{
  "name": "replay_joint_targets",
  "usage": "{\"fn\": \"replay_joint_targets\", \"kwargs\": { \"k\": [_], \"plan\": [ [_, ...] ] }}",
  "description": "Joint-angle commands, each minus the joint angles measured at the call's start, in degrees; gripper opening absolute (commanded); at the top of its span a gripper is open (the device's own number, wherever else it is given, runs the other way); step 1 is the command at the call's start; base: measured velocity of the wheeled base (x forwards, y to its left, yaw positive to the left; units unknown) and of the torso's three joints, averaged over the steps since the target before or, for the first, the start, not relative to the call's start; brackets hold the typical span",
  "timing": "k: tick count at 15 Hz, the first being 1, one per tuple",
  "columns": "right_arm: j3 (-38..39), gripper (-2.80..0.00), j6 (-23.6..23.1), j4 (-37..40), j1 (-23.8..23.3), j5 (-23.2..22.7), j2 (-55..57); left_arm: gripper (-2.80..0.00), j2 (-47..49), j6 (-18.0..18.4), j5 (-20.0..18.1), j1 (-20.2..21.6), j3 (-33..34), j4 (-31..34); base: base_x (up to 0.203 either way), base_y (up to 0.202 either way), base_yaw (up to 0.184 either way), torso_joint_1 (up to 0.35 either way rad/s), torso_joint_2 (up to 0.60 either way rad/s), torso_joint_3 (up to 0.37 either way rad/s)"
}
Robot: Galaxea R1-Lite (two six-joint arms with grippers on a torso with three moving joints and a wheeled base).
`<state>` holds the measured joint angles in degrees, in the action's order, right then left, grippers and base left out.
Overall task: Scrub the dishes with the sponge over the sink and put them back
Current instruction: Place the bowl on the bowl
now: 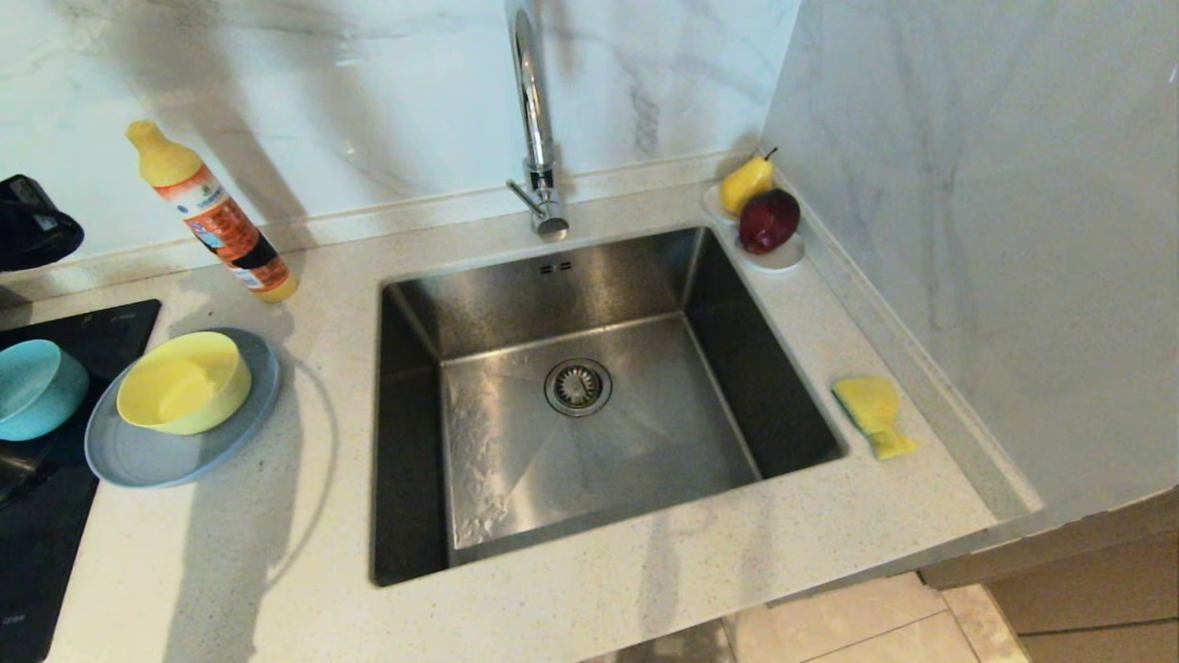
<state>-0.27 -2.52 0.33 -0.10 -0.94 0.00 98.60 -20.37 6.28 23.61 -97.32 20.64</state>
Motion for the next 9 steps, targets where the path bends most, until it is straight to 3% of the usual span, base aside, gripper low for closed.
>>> {"fn": "replay_joint_targets", "kwargs": {
  "k": [1,5,8,9],
  "plan": [
    [0.00,-2.80,-0.03,0.02,0.01,-0.03,0.00,-2.80,2.86,0.16,-0.36,3.77,-1.45,-0.13,0.000,0.000,0.000,0.000,0.00,0.000],
    [0.00,-2.80,-0.03,0.02,0.01,-0.03,0.00,-2.80,8.31,0.46,-5.61,8.53,-4.72,-0.24,0.000,0.000,0.000,0.000,0.00,0.000],
    [0.00,-2.80,-0.03,0.02,0.01,-0.03,0.00,-2.80,12.53,3.00,-8.73,9.94,-6.38,-0.84,0.000,0.000,0.000,0.000,0.00,0.000],
    [0.00,-2.80,-0.03,0.02,0.01,-0.03,0.00,0.00,14.12,3.20,-8.90,10.06,-8.07,-0.79,0.000,0.000,0.000,0.000,0.00,0.000]
  ]
}}
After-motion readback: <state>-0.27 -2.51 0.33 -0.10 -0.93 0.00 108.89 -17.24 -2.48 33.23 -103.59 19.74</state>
